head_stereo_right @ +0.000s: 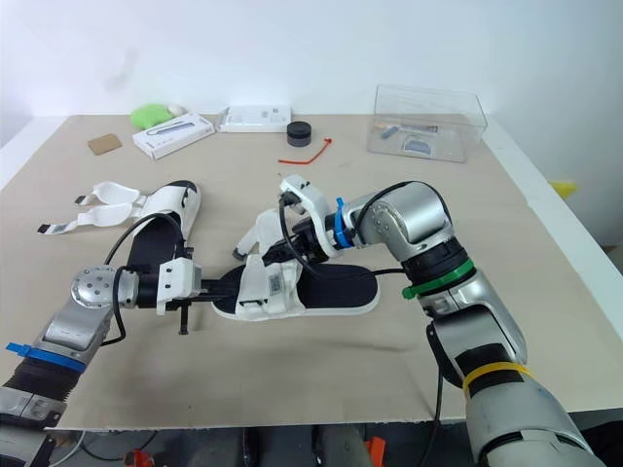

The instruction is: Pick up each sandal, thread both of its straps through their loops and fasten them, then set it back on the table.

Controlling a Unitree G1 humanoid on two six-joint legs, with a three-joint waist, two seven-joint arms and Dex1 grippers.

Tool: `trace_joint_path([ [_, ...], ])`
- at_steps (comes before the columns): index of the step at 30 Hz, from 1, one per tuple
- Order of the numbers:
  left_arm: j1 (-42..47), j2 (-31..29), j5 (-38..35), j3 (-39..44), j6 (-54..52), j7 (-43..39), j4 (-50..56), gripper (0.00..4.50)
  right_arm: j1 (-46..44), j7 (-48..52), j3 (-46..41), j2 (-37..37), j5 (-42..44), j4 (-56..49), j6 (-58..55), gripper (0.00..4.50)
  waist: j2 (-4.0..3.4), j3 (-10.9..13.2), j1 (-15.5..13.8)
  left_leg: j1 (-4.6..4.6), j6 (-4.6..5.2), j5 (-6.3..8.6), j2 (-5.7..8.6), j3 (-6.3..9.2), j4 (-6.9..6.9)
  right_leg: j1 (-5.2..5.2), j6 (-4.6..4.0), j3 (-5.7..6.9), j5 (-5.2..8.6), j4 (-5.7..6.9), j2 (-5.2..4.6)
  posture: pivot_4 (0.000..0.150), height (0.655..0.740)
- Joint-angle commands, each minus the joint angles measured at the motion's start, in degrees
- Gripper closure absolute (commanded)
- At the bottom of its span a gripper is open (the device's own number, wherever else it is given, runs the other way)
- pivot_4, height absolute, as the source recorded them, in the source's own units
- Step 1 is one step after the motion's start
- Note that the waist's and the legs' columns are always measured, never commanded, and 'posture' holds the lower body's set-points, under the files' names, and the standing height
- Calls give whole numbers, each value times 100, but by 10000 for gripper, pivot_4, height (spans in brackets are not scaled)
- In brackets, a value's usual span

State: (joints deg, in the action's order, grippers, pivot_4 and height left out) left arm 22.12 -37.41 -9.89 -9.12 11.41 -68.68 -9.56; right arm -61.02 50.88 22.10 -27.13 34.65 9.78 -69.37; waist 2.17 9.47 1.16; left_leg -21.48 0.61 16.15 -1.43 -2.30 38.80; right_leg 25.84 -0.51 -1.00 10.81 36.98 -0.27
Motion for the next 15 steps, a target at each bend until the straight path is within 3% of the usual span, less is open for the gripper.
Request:
trace_joint_path([
  [1,-86,4,167,-162,-19,-33,-72,45000,71,201,-151,-132,-25,-365,76,44526,0,0,0,0,0,0,0,1,0,0,0,1,0,0,0,1500,7400],
  [5,-74,10,164,-161,-18,-39,-91,45000,157,392,-318,-176,55,-578,264,44526,0,0,1,-1,0,0,1,3,0,0,2,1,1,0,-1,1500,7400],
  [15,-55,12,97,-142,-141,-102,-68,45000,878,1552,-880,-494,13,-2280,2505,44526,0,0,4,0,2,2,2,9,-2,-1,21,5,14,0,2,1500,7400],
])
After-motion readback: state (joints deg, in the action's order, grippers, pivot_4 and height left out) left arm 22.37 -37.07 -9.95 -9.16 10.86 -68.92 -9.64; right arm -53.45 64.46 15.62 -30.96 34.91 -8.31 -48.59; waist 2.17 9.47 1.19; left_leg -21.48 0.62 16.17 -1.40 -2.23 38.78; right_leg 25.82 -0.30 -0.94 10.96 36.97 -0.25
